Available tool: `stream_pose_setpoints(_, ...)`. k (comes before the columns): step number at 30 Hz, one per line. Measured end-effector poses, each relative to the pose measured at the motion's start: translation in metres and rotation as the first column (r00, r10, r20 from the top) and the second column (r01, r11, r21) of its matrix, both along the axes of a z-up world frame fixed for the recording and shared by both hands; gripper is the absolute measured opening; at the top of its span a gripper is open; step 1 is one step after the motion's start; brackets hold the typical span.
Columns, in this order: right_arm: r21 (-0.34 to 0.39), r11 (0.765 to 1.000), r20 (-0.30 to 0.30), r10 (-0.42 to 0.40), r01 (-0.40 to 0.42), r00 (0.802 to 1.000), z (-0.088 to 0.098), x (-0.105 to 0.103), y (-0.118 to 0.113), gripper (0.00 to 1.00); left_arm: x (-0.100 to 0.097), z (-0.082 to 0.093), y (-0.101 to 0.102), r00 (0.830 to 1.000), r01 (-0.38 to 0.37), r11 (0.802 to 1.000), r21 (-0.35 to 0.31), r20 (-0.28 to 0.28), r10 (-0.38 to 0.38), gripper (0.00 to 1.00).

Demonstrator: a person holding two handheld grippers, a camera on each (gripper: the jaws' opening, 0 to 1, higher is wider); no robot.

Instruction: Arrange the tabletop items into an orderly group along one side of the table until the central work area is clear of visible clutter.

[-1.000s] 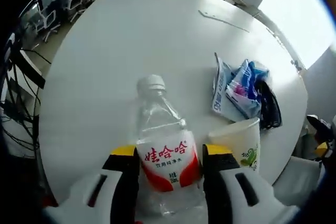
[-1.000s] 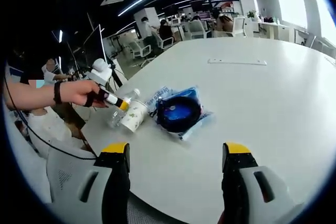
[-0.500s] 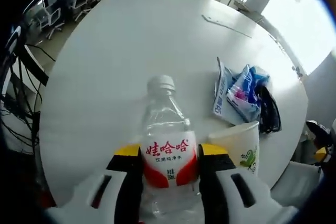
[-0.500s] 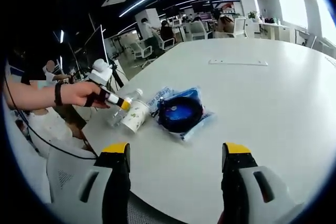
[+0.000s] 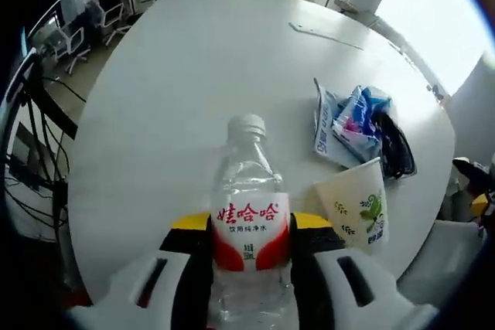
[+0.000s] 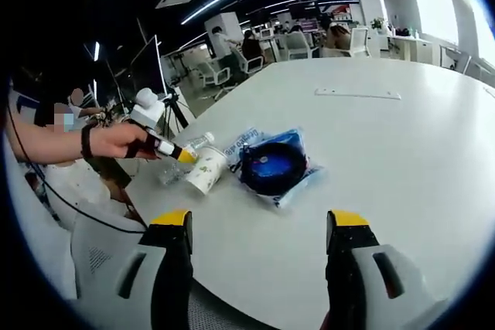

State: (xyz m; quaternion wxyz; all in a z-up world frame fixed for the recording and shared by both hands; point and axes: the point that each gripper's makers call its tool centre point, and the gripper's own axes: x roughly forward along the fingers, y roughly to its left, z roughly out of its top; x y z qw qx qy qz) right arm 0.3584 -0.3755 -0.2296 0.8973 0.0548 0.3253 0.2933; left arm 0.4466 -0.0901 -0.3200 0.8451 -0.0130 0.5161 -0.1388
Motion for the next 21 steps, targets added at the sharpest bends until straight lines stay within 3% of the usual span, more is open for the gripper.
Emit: stream_pose_setpoints(21,0.005,1.000,0.004,0.019,-0.019,1.000,0.001,-0.003,0.008,0.71,-0.004,0.017,0.011,0.998,-0.028,1.000,-0.007,0.051,0.028,0.36)
